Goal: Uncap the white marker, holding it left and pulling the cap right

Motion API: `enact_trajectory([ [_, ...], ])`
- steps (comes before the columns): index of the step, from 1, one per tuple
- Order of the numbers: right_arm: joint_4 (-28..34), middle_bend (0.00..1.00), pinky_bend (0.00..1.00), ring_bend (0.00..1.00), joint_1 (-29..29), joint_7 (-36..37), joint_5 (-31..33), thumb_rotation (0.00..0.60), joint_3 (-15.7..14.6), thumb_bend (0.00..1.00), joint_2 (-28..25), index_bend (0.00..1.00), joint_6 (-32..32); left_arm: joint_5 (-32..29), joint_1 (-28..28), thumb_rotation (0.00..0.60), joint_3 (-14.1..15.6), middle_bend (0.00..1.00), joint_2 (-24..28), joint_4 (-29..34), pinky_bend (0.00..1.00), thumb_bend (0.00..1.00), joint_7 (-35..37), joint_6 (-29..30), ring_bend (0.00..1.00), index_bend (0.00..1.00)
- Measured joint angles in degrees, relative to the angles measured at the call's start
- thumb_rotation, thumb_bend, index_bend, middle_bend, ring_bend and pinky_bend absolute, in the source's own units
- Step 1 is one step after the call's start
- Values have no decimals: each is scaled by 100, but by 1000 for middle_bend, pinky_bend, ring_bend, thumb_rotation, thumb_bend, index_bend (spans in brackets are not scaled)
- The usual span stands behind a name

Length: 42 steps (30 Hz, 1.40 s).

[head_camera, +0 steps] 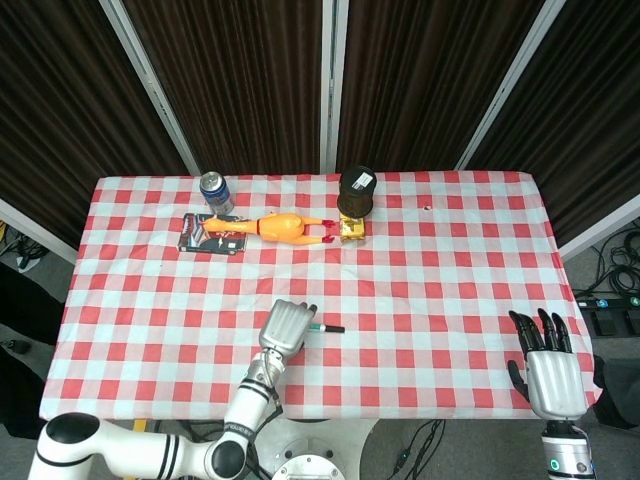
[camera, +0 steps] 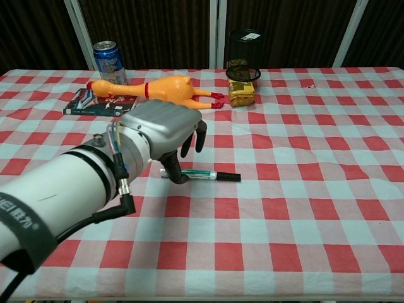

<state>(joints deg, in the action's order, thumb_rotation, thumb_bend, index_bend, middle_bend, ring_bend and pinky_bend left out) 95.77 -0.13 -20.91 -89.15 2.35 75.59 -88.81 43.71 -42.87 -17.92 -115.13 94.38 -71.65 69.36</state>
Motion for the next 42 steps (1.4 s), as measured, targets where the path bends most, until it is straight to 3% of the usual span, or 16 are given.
enact_trajectory([
  [6, -63, 177, 33, 0, -43, 57, 103, 600, 39, 255, 17, 124, 82, -531, -321, 600, -81, 474, -149, -278, 804, 252, -307, 257, 842, 445],
  [18, -172, 177, 33, 0, -84, 164, 189, 600, 51, 255, 44, 124, 145, -1000, -637, 600, -41, 476, -184, -767, 806, 263, -189, 185, 852, 453],
  [26, -219, 177, 33, 0, -78, 198, 217, 600, 38, 256, 58, 125, 133, -1168, -817, 600, -7, 488, -263, -1099, 807, 276, 11, 103, 853, 465],
  [42, -193, 177, 33, 0, -92, 155, 238, 600, 26, 255, 67, 124, 131, -1379, -958, 600, 42, 516, -223, -1133, 819, 328, 249, 136, 865, 507],
])
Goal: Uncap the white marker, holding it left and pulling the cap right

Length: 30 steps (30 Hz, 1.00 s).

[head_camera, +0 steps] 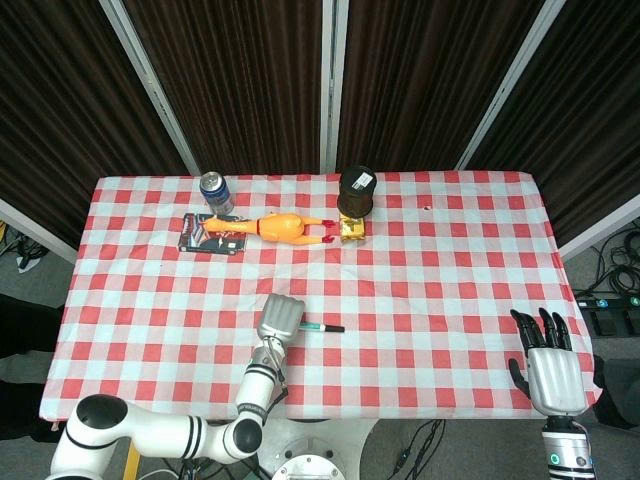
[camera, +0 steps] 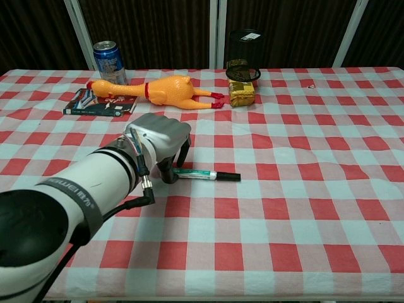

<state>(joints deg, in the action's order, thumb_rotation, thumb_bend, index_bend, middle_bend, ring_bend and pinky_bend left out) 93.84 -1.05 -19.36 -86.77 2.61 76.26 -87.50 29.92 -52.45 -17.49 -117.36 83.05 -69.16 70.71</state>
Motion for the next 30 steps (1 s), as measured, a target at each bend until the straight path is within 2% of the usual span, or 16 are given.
enact_trajectory([
  [30, -9, 177, 34, 0, -8, 8, 64, 600, 3, 256, -4, 124, -1, -124, -121, 600, 161, 546, 13, -185, 824, 337, 346, -31, 876, 540],
])
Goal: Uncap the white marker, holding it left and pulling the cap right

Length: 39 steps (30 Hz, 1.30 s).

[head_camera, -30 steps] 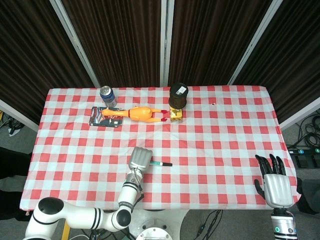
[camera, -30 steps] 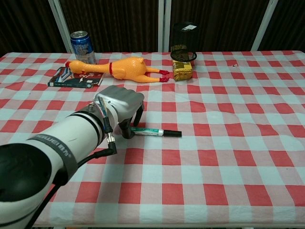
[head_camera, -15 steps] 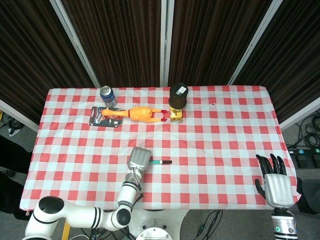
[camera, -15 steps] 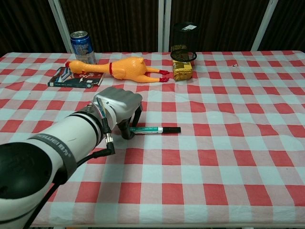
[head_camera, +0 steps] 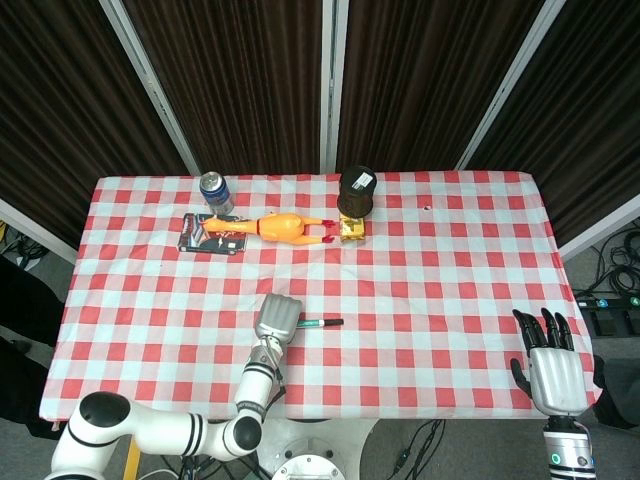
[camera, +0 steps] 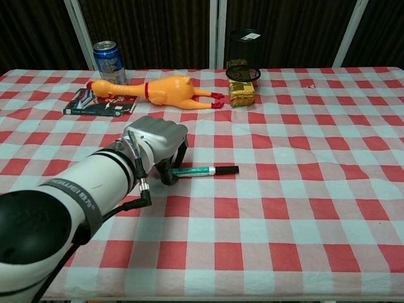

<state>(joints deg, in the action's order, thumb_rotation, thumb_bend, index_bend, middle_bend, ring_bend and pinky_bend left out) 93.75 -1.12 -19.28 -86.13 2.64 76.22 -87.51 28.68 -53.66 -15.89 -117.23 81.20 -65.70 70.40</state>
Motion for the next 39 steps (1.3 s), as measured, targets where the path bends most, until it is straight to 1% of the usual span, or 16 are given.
enact_trajectory([
  [7, 15, 177, 34, 0, 7, -7, -3, 600, -7, 256, -6, 124, -16, 88, 6, 600, 0, 562, 39, 72, 825, 355, 101, 31, 879, 558],
  [16, 138, 179, 35, 0, 23, -128, -92, 600, -22, 256, -43, 127, -94, 458, -4, 600, -8, 565, 239, 508, 825, 362, 241, 166, 886, 561],
  [18, 180, 188, 40, 0, 8, -198, -119, 600, -18, 255, -51, 136, -95, 504, 1, 600, -8, 565, 312, 647, 825, 363, 271, 189, 886, 561],
  [22, 447, 252, 83, 31, -107, -553, -224, 600, 25, 255, -119, 165, -31, 572, -12, 600, -8, 565, 462, 931, 825, 364, 276, 202, 887, 561],
  [24, 665, 259, 116, 78, -203, -749, -254, 600, 69, 255, -181, 223, 59, 556, -44, 600, -11, 565, 529, 1091, 826, 364, 225, 191, 888, 561],
  [26, 936, 286, 175, 141, -358, -1045, -255, 600, 158, 256, -254, 308, 224, 506, -103, 600, -16, 565, 582, 1238, 826, 363, 116, 188, 889, 561],
  [28, 1184, 314, 226, 168, -547, -1403, -188, 600, 281, 255, -301, 352, 446, 465, -174, 600, -30, 565, 613, 1329, 826, 363, 16, 209, 889, 561],
  [33, 1678, 337, 275, 169, -1162, -2244, 258, 600, 667, 256, -223, 387, 1080, 399, -362, 600, -208, 565, 711, 1475, 826, 363, -178, 377, 889, 561],
  [37, 1840, 347, 282, 168, -1739, -2654, 674, 600, 985, 255, 130, 398, 1497, 369, -517, 600, -366, 565, 817, 1551, 826, 364, -312, 453, 889, 561],
  [39, 1859, 355, 283, 169, -1944, -2852, 780, 600, 1078, 256, 302, 407, 1593, 337, -608, 600, -442, 565, 867, 1574, 826, 364, -366, 466, 889, 560],
])
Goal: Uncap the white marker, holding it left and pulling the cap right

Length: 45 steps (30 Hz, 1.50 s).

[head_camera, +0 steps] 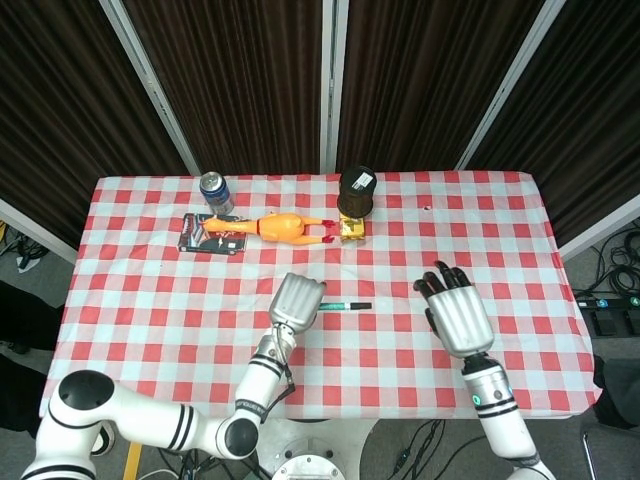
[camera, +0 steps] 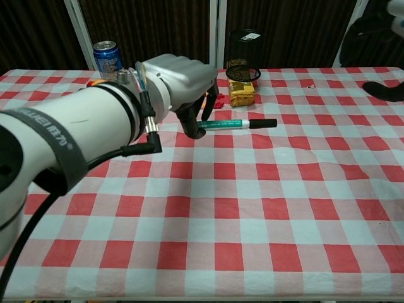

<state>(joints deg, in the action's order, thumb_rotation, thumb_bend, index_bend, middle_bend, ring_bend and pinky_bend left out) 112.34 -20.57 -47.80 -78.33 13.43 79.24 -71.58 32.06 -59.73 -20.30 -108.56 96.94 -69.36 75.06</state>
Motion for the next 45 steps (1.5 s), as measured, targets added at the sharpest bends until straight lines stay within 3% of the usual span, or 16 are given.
enact_trajectory([
  [4, -28, 368, 280, 168, -414, -352, 157, 600, 188, 256, 419, 424, 122, -84, -151, 600, -118, 565, 72, 32, 826, 363, -52, -4, 889, 561],
  [8, -161, 365, 119, 160, -667, -524, 418, 600, 305, 246, 720, 426, 154, -185, -272, 600, -185, 565, 151, 75, 826, 364, -74, -13, 889, 561],
  [12, -401, 349, 66, 151, -828, -656, 800, 600, 351, 241, 992, 428, 161, -284, -361, 600, -202, 565, 216, 106, 826, 364, -77, -11, 889, 560],
  [19, -820, 341, 63, 150, -1106, -763, 1386, 600, 283, 234, 1332, 430, 169, -341, -415, 600, -121, 565, 317, 138, 826, 364, 13, 55, 889, 561],
  [37, -1308, 364, 35, 152, -1454, -338, 1495, 600, 50, 232, 1754, 430, 91, -294, -483, 600, 59, 565, 372, 218, 826, 364, 320, 200, 890, 561],
  [45, -1412, 390, 94, 164, -1571, -322, 1503, 600, -13, 239, 1886, 455, 27, -362, -492, 600, 144, 565, 349, 164, 826, 364, 389, 207, 890, 560],
])
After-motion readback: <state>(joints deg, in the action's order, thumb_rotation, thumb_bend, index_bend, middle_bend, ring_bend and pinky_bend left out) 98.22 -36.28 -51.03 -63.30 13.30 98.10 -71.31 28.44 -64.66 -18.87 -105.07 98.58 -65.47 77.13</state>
